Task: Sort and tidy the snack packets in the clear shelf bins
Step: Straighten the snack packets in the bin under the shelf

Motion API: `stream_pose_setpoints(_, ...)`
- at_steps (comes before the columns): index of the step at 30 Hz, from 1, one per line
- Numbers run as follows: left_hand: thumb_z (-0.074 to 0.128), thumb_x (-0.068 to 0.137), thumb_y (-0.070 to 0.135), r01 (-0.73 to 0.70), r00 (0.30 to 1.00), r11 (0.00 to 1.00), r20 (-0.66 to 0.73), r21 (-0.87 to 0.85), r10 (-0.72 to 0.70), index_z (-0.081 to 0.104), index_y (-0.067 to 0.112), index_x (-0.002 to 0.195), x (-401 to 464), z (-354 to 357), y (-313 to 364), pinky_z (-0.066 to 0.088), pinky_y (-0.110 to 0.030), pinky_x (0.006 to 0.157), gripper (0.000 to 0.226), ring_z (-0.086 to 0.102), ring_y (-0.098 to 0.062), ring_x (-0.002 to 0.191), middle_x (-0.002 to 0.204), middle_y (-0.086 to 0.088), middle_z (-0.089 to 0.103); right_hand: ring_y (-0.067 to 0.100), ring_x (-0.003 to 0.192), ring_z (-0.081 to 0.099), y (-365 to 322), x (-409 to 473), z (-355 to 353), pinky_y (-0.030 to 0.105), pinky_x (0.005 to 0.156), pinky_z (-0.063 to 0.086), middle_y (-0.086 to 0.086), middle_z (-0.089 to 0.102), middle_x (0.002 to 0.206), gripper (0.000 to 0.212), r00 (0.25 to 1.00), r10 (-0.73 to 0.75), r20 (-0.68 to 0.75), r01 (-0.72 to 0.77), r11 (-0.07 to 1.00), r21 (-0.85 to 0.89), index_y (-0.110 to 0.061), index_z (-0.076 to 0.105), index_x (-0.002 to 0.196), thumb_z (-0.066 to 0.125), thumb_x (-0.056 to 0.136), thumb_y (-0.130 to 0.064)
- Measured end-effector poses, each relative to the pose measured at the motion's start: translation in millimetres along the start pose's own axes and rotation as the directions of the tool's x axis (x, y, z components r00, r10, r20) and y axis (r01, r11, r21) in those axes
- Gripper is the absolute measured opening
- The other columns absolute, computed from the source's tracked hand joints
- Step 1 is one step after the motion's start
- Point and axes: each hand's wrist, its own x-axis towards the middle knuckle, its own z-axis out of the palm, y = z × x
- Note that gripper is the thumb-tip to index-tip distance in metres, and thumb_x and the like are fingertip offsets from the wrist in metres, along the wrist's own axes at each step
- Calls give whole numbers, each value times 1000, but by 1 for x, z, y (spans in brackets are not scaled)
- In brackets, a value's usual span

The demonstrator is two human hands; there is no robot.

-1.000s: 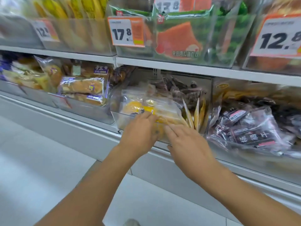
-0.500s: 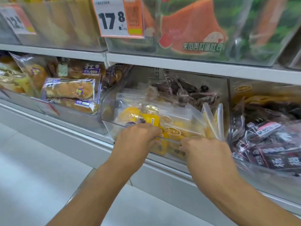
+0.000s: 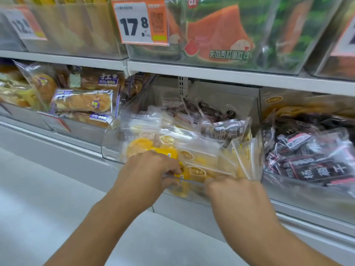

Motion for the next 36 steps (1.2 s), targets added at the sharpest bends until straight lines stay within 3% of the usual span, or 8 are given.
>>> stream_pose_setpoints(4,80,80,41,72,997,995,15,68,-73,73,38,97,-2,-3,12,53,-36,80,18,66,-14,94,91,15,72,19,43,57,0,-14,1,21,47,12,-3,55,54,48,983,-22,-183,13,999,-51,-20,61,62,87,25,-5)
stream_pose_setpoints(8,74,82,50,32,996,996,-90,78,-25,72,35,87,-11,-19,44,54,-37,74,16,65,-14,87,84,17,70,16,55,58,16,-57,-23,23,44,30,-10,57,62,18,930,-85,-358,119,990,75,-27,62,72,77,75,-35)
stream_pose_setpoints(12,68,84,51,-312,898,940,-365,-136,245,70,29,71,-15,-33,123,52,-30,55,25,60,-4,61,66,18,63,11,57,57,100,-93,-50,33,56,51,-8,62,58,37,905,376,-197,-351,924,150,-27,68,70,58,88,-57)
stream_pose_setpoints(15,62,89,49,-490,860,859,-240,-147,450,71,25,93,3,-2,183,56,-38,68,26,64,-15,83,86,11,67,18,72,64,141,-115,-43,36,66,54,-5,69,72,23,827,531,-181,-531,846,57,-26,71,78,69,84,-48)
stream_pose_setpoints(20,58,96,48,-435,899,896,21,-95,438,49,28,131,30,43,222,40,-30,104,41,40,-13,127,128,12,48,19,82,65,158,-133,-29,37,70,55,-4,70,79,19,779,608,-151,-610,791,40,-25,70,85,66,86,-44)
stream_pose_setpoints(24,54,100,44,-322,944,947,83,-3,321,50,26,127,56,46,224,46,-32,93,33,46,-15,122,125,9,48,22,90,66,189,-144,-29,41,76,55,-2,72,88,18,747,651,-134,-646,759,83,-20,70,92,69,86,-37)
stream_pose_setpoints(30,48,105,32,-228,948,954,268,193,172,55,25,109,74,61,223,39,-34,71,11,63,-28,103,109,0,62,17,104,62,195,-134,-2,34,82,52,-10,60,113,21,852,514,-104,-520,852,-51,-34,59,117,57,96,-36)
stream_pose_setpoints(36,43,106,43,-249,938,943,299,222,178,59,27,106,84,68,219,36,-31,71,22,63,-27,101,104,2,63,17,111,57,204,-134,2,33,81,51,-11,57,114,20,897,418,-142,-431,899,-76,-34,48,122,48,102,-36)
